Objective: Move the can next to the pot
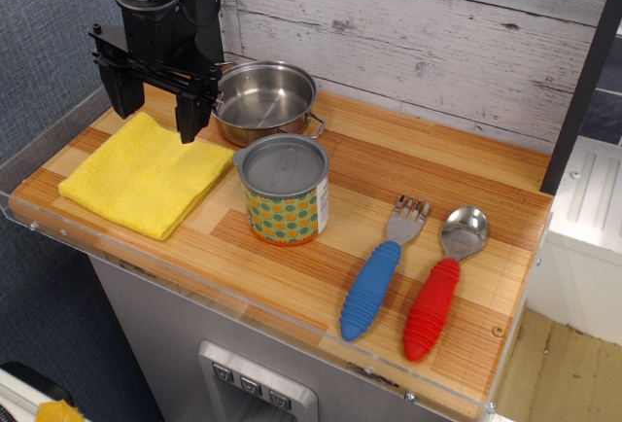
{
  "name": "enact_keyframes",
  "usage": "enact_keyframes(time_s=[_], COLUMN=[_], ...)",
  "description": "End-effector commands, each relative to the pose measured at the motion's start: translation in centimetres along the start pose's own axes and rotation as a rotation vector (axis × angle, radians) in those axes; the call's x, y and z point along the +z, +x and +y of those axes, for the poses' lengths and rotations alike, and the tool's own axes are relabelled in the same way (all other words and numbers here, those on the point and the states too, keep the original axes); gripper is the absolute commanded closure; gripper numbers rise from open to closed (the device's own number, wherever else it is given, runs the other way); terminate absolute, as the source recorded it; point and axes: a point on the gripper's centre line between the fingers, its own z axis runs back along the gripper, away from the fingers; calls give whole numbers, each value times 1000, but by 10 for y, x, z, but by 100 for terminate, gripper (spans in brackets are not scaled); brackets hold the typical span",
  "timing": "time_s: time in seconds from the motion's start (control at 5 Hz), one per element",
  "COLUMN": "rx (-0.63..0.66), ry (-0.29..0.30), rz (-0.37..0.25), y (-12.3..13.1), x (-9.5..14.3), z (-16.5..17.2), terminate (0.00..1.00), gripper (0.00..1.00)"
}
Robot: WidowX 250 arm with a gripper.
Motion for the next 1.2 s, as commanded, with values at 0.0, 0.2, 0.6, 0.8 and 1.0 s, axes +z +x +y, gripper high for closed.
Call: enact_keyframes(time_s=[0.0, 0.2, 0.6, 0.8, 1.0], rx=[0, -26, -378, -519, -573], ry=[0, -35, -124, -112, -119], rz=[0, 2, 37, 9, 18], y=[0, -19, -48, -49, -48], x=[0, 10, 18, 13, 11], z=[0, 13, 3, -20, -34], terminate=[0, 0, 0, 0, 0], gripper=[0, 0, 0, 0, 0])
